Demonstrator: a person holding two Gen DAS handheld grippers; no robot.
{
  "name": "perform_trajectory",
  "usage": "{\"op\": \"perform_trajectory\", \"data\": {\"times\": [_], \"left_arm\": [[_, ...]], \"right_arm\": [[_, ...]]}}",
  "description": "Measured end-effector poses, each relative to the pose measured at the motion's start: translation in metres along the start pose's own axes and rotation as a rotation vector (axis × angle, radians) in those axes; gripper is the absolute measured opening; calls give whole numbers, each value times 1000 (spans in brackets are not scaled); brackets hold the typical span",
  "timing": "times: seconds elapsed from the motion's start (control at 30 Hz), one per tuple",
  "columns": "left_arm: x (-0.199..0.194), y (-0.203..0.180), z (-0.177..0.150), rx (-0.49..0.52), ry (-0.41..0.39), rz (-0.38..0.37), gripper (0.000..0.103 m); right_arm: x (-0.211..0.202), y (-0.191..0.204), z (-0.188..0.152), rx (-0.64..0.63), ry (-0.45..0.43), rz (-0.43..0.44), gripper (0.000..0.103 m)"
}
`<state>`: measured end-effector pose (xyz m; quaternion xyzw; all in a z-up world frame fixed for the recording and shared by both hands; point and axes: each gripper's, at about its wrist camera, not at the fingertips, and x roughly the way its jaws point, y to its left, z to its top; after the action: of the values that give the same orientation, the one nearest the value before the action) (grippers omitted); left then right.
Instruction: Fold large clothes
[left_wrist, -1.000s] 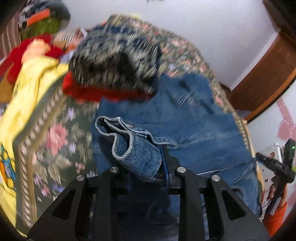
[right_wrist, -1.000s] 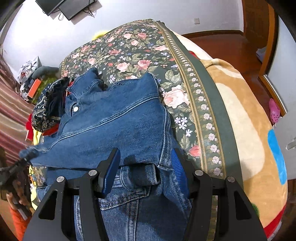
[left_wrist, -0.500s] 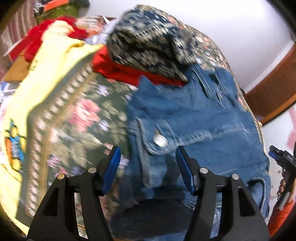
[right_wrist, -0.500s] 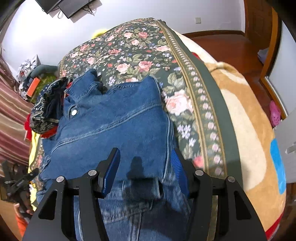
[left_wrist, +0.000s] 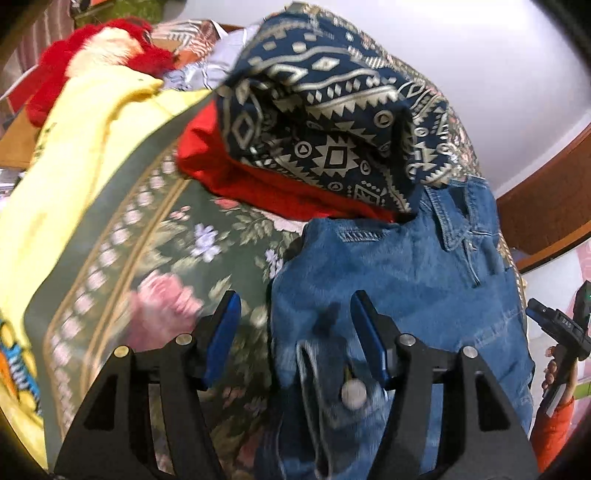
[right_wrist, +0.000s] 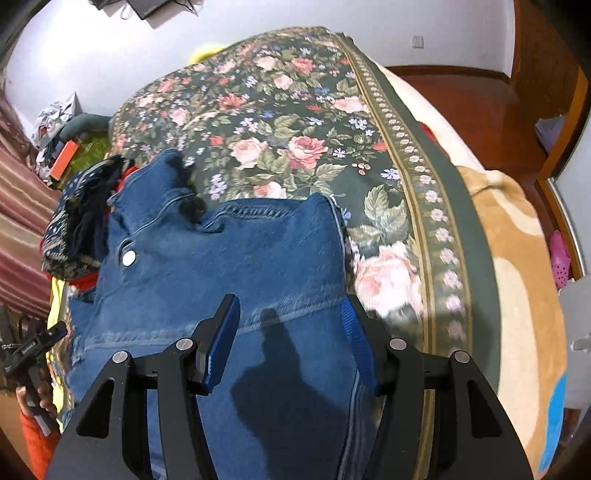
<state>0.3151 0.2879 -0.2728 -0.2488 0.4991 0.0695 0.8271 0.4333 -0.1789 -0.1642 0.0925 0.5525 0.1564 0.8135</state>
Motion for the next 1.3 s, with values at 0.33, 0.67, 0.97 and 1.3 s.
{"op": "perform_trajectory", "data": {"times": [0.33,0.67,0.97,1.3], "left_arm": [[45,-13,22,47,61,-16,61],[59,-30,22,76,62,-17,23],[-7,-62,22,110,-67,-86,8],[-97,-161,33,388,-270,-93,7]], "right_arm": [[42,-18,31,40,91,27,53],[61,-7,37,11,107,80,25],[-3,7,35,-17,-52,100,8],[-87,20,46,-89,-237,102,8]]}}
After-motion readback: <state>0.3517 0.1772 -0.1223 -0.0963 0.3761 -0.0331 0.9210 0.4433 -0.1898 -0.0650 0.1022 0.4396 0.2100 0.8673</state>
